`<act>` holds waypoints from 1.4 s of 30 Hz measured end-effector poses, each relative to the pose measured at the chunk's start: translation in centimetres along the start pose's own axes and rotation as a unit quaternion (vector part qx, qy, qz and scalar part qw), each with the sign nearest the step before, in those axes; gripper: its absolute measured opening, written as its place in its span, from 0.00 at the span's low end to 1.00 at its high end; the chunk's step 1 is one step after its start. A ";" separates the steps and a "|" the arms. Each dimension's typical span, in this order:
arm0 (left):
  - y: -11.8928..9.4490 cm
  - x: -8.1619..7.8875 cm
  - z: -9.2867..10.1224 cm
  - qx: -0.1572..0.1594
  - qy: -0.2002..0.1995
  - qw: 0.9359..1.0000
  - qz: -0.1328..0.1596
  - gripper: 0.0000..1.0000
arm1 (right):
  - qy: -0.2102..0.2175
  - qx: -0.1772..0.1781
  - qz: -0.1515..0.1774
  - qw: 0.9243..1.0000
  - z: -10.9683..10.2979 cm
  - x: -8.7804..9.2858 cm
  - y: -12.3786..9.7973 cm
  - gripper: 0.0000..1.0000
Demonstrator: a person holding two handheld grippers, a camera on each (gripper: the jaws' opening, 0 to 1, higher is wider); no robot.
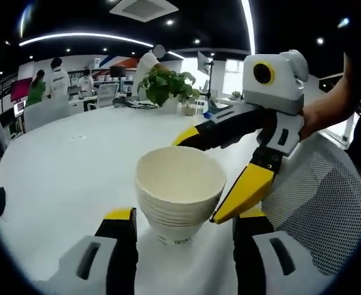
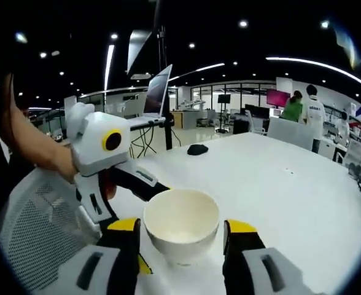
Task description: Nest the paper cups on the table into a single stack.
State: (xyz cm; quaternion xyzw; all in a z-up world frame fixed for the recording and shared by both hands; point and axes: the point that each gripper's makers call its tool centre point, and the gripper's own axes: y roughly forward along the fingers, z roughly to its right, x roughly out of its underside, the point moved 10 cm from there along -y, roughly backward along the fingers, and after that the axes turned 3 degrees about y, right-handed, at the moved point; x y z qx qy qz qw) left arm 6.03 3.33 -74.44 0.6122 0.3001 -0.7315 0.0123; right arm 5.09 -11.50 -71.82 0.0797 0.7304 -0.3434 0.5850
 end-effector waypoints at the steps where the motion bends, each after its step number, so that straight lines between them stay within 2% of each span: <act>1: 0.1 0.0 -0.1 -0.001 0.002 1.000 0.000 0.59 | 0.001 -0.001 -0.001 1.000 0.0 0.1 0.1 0.51; 4: 0.3 -0.2 -0.1 0.005 0.011 1.000 -0.002 0.52 | 0.002 -0.002 -0.004 1.000 0.1 0.2 0.2 0.46; 9: 0.3 -0.2 -0.6 0.011 0.029 0.999 -0.015 0.44 | 0.021 -0.003 -0.002 1.000 0.1 0.3 0.2 0.46; 14: 0.3 -0.5 -0.6 0.014 0.041 0.999 -0.020 0.43 | 0.023 -0.002 -0.002 1.000 0.1 0.1 0.3 0.46; 25: 0.1 -1.6 -1.8 0.005 0.051 0.999 -0.011 0.43 | 0.020 -0.002 0.011 1.000 0.9 -1.5 0.7 0.45; 38: 0.1 -2.4 -4.4 0.001 0.057 0.998 -0.018 0.43 | 0.017 -0.006 0.014 1.000 2.2 -2.9 2.5 0.45; 42: 0.4 -2.6 -6.0 -0.001 0.056 0.998 -0.021 0.43 | 0.015 -0.005 0.014 1.000 3.2 -3.3 3.3 0.45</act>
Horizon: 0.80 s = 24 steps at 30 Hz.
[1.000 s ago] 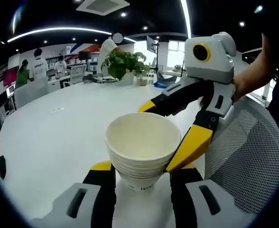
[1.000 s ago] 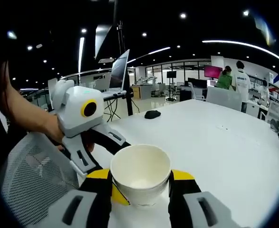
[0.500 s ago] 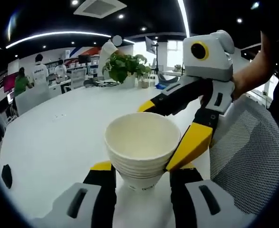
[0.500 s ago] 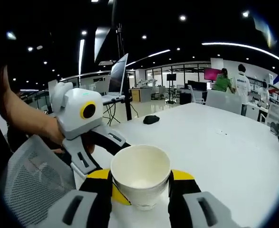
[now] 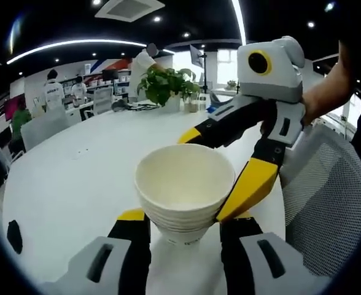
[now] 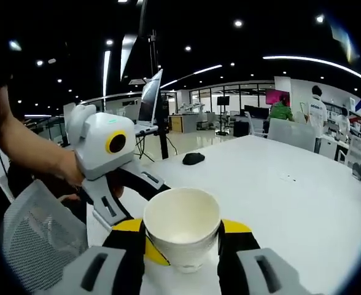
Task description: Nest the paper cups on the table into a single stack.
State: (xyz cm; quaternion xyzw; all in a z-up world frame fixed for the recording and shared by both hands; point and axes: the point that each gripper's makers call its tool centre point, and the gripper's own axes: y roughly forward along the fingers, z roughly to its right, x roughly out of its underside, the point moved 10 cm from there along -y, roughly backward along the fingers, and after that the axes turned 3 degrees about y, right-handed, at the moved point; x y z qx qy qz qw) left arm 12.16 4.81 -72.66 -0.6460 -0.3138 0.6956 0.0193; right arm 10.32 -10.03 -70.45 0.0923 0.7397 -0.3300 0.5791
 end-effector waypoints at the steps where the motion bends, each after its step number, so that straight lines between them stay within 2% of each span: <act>1: 0.0 0.0 -0.2 0.000 -0.001 1.000 0.000 0.43 | 0.001 0.000 0.001 1.000 0.1 0.0 0.0 0.45; 8: 0.9 0.1 -2.5 -0.006 -0.011 1.000 -0.001 0.43 | 0.005 0.007 0.007 1.000 1.4 -0.9 1.3 0.45; 17: 2.2 0.5 -4.6 -0.011 -0.027 1.000 -0.010 0.43 | 0.022 0.017 0.006 1.000 2.9 -1.1 2.7 0.46; 24: 3.3 0.4 -4.7 -0.013 -0.025 0.999 -0.023 0.44 | 0.033 0.023 -0.002 0.999 3.8 -0.8 3.0 0.46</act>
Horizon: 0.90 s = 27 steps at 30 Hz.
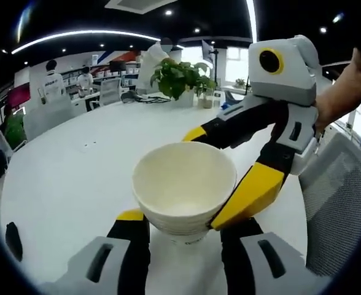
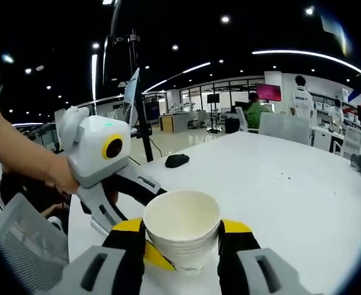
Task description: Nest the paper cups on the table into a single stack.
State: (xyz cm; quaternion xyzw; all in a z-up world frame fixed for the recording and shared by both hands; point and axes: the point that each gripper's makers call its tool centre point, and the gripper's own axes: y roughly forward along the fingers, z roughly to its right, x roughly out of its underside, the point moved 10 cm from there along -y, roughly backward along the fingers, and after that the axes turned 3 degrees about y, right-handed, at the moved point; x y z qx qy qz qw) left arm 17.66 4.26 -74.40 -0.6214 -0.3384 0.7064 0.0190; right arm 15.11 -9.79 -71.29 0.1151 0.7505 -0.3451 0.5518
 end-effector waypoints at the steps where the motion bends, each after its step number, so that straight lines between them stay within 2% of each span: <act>1: 0.1 0.0 -0.1 0.000 0.001 1.000 -0.002 0.44 | 0.002 0.001 -0.001 1.000 0.1 0.0 0.0 0.46; 9: 0.8 -0.1 0.0 -0.004 0.017 1.000 -0.009 0.44 | 0.002 0.009 -0.008 1.000 0.5 0.3 -0.1 0.46; 19: 0.7 -0.1 0.7 -0.005 0.018 1.000 -0.013 0.44 | -0.002 0.014 -0.018 1.000 0.7 0.6 -0.1 0.47; 27: 0.1 0.1 0.6 -0.012 0.006 1.000 -0.005 0.53 | 0.001 0.020 -0.017 1.000 0.6 0.7 -0.7 0.53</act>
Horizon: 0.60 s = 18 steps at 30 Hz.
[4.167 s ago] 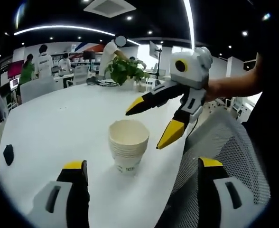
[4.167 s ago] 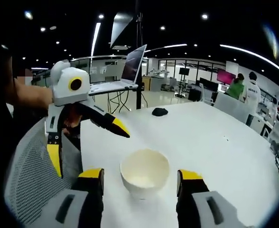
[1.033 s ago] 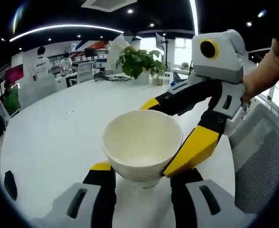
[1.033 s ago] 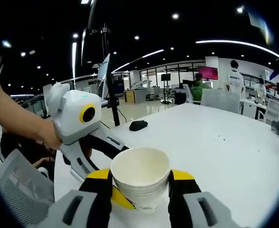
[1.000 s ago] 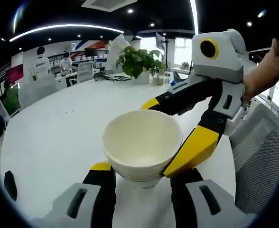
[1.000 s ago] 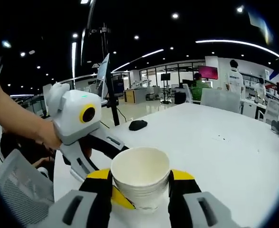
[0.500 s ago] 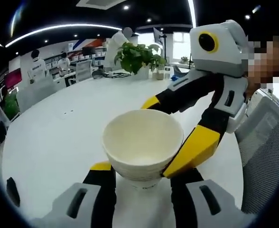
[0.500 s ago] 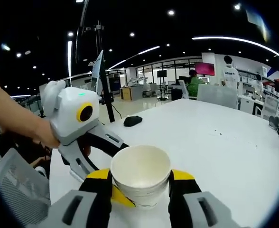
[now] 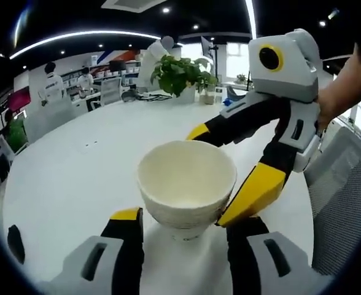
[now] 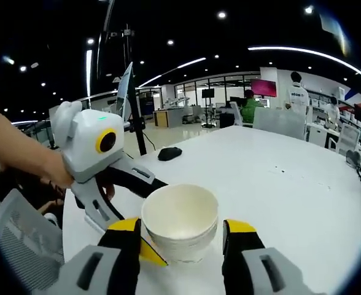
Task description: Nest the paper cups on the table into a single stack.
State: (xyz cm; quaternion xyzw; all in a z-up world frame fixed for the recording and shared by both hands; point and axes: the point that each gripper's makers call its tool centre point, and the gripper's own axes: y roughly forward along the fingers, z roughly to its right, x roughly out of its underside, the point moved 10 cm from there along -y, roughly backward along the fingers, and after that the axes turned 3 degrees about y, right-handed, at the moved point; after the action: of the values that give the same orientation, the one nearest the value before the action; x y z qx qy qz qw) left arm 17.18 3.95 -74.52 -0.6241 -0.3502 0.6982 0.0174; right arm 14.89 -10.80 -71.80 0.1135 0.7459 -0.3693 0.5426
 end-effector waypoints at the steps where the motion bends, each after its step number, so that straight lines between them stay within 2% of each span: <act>1: -0.2 0.1 -0.1 -0.001 -0.001 1.000 0.001 0.54 | 0.000 0.001 -0.001 1.000 0.0 0.1 -0.2 0.54; 6: -1.3 0.5 0.0 -0.005 -0.013 1.000 0.011 0.58 | 0.005 0.004 0.011 1.000 -0.1 0.4 -1.4 0.60; 12: -3.7 1.5 0.2 -0.024 -0.042 0.998 0.037 0.62 | 0.004 0.015 0.022 1.000 -0.3 0.9 -2.9 0.69; 18: -6.2 1.6 0.6 -0.043 -0.058 0.995 0.064 0.68 | 0.006 0.026 0.034 0.999 -0.4 1.7 -4.8 0.77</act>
State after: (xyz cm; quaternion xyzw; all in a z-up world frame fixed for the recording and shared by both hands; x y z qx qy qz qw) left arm 13.74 9.09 -72.76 -0.6036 -0.3398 0.7174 -0.0742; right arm 11.28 -14.29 -71.19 0.1551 0.7349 -0.3691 0.5474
